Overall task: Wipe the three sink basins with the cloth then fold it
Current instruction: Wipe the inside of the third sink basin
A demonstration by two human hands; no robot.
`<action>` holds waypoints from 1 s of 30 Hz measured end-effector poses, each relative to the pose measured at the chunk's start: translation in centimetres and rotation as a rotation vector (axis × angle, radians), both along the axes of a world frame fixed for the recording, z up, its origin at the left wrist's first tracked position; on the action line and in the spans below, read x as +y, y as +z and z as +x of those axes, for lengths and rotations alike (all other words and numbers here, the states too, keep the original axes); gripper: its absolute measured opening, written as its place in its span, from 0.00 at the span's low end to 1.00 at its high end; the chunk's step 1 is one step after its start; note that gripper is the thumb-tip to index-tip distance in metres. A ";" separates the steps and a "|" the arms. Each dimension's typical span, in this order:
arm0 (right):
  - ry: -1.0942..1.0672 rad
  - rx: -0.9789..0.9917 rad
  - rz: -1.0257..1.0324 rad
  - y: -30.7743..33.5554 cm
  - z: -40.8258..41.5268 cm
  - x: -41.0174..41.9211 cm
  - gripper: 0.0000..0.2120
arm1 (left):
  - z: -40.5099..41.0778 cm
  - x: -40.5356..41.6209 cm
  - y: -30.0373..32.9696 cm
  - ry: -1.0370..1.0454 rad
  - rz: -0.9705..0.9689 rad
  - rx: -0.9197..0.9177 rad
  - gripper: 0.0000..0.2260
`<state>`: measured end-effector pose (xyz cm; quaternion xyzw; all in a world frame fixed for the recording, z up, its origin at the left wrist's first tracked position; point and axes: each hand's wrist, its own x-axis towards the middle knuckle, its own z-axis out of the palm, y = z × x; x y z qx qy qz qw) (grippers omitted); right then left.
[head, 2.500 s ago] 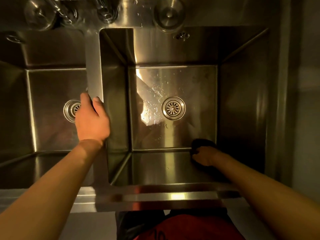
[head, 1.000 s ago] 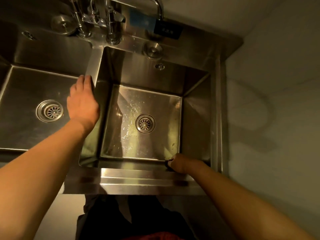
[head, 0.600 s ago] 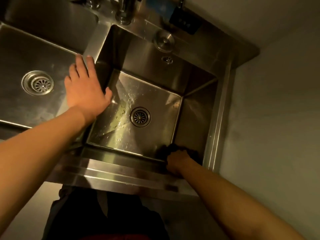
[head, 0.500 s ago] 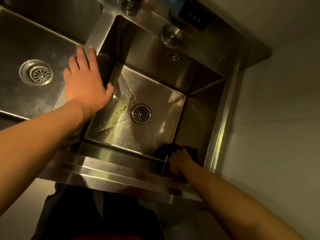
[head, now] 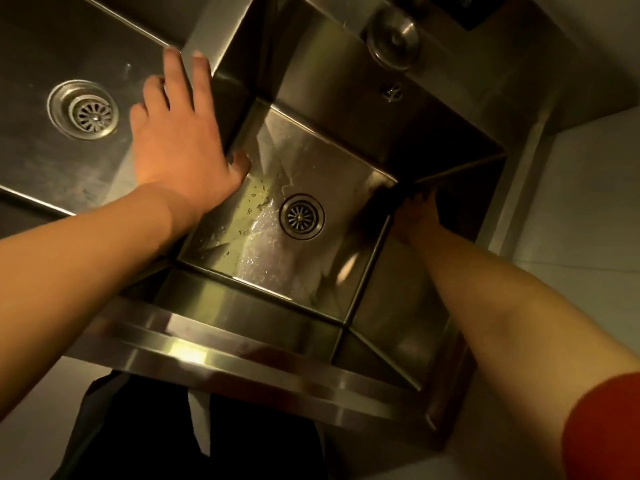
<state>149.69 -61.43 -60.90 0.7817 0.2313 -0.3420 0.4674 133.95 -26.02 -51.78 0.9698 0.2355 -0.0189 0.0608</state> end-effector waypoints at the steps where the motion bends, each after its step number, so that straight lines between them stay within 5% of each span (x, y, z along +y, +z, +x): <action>1: -0.006 -0.023 0.014 0.1 1.2 0.0 0.32 | 0.0 0.0 0.0 -0.001 -0.004 -0.002 0.49; 6: -0.006 -0.027 -0.043 -0.1 2.2 0.2 0.33 | 0.0 0.2 0.2 -0.004 -0.005 -0.006 0.49; 20: 0.099 0.386 -0.045 2.8 -16.2 -1.5 0.23 | 0.1 -0.3 0.7 0.000 -0.076 -0.040 0.50; 30: 0.082 0.297 0.021 11.1 -12.1 -2.3 0.23 | 0.1 -0.2 0.7 0.008 -0.088 -0.098 0.50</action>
